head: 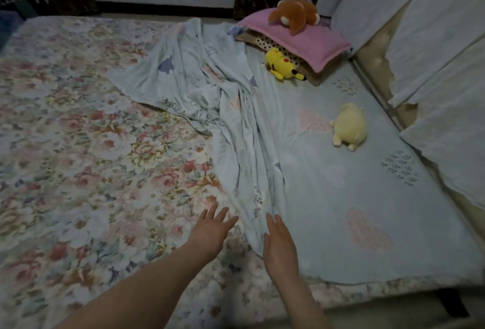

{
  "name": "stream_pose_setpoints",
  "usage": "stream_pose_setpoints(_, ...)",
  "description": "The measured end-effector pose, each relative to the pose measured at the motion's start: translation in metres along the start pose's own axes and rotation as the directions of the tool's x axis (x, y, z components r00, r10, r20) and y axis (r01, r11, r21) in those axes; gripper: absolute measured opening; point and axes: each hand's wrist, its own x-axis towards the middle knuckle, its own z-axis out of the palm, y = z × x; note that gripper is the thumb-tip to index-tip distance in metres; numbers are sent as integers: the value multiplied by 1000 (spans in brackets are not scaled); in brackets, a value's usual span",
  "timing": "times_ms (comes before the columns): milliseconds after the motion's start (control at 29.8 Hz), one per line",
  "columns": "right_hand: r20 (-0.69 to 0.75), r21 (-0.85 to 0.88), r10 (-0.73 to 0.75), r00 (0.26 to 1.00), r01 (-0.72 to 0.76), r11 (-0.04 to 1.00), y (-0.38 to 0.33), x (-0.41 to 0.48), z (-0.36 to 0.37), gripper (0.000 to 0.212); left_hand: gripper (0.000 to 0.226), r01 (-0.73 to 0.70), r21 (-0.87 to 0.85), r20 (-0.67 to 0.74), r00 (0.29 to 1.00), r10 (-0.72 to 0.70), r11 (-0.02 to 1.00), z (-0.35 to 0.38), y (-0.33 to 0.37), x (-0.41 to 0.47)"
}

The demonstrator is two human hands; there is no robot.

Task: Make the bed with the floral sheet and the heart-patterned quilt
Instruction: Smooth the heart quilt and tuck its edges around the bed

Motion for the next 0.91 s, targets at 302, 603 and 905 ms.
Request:
stream_pose_setpoints(302, 168, 40, 59, 984, -67, 997, 7, 85, 66, 48, 63, -5, 20, 65, 998, 4, 1000, 38, -42, 77)
stream_pose_setpoints(603, 386, -70, 27, 922, -1, 998, -15, 212, 153, 38, 67, 36, 44, 136, 990, -41, 998, 62, -95, 138)
stream_pose_setpoints(905, 421, 122, -8, 907, -48, 991, -17, 230, 162, 10, 76, 23, 56, 132, 991, -30, 998, 85, -123, 182)
